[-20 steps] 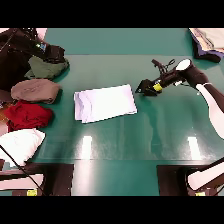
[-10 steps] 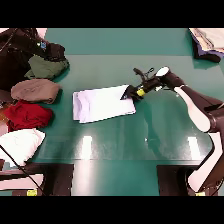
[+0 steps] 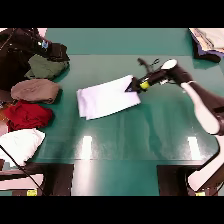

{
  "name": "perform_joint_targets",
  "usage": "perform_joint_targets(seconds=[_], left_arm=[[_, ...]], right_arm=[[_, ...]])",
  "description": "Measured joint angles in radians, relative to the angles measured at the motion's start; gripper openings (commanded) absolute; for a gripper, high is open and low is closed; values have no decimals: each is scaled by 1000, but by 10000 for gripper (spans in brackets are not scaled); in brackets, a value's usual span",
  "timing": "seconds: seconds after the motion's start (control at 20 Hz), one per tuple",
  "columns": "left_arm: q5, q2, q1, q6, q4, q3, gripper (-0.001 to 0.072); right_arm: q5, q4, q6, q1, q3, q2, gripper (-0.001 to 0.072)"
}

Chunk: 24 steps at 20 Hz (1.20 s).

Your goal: Fold the shirts.

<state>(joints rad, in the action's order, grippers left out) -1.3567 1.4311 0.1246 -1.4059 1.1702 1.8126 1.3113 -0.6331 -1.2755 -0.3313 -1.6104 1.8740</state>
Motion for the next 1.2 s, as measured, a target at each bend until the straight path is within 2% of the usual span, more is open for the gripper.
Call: perform_joint_targets(seconds=[0.25,0.6,0.85,1.05,1.1,1.15,1.2], left_arm=[[-11,0,6,0,-35,0,21],[5,0,6,-21,-82,0,22],[18,0,6,-32,-98,0,21],[18,0,6,-34,-100,0,22],[18,0,6,-34,-100,0,21],[16,0,6,-34,-100,0,22],[12,0,6,-34,-101,0,22]], right_arm=[[-134,-104,-48,282,221,-260,16],[-343,-296,-155,812,533,-593,16],[-412,-331,-176,1065,688,-699,16],[-401,-424,-180,1131,734,-739,25],[-385,-470,-180,1137,733,-744,150],[-358,-538,-181,1143,724,-748,411],[-331,-608,-180,1147,710,-752,543]])
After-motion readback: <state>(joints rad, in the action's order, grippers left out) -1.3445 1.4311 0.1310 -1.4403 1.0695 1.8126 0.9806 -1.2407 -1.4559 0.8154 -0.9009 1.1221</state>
